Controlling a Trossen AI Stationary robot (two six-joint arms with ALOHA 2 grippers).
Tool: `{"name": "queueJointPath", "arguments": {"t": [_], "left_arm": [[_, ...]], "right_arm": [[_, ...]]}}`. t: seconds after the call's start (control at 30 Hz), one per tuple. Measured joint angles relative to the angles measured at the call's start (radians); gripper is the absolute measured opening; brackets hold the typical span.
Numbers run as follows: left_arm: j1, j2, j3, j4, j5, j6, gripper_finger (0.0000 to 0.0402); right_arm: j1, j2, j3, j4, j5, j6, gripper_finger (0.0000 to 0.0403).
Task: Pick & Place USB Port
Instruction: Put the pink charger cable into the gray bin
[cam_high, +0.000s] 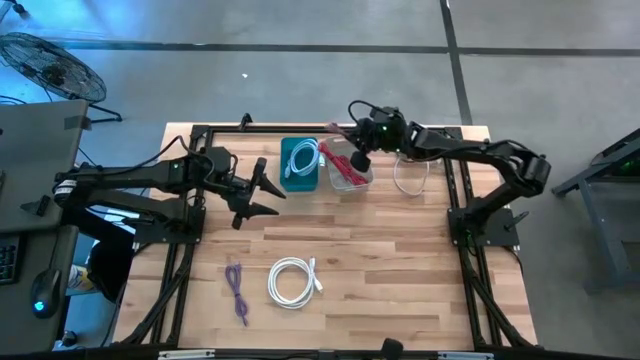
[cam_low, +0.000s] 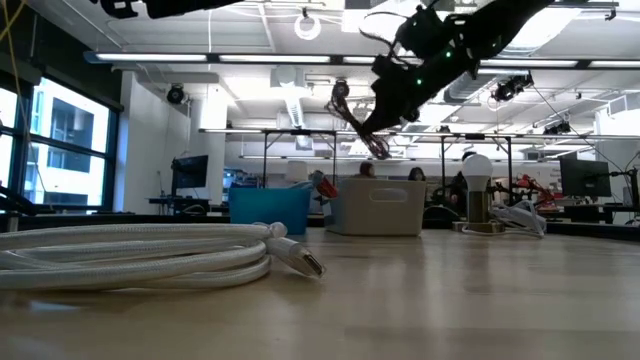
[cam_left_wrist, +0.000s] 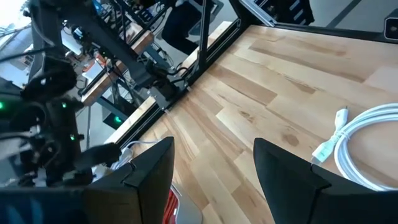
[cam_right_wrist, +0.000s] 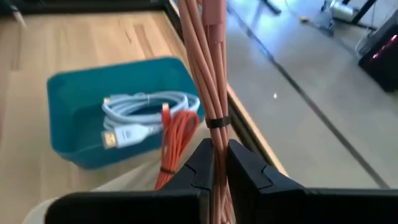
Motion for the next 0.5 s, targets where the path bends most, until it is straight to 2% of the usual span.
{"name": "queueJointPath", "arguments": {"t": [0.2, 0.5], "left_arm": [[0.0, 0.0, 0.0, 0.0, 0.002, -0.011, 0.0215], [0.0, 0.0, 0.0, -0.006, 0.001, -0.027, 0.0215]], "right_arm": [[-0.001, 0.061, 0.0, -0.003, -0.018, 0.001, 0.0016], [-0.005, 0.079, 0.0, -0.011, -0.031, 0.011, 0.0015]]}}
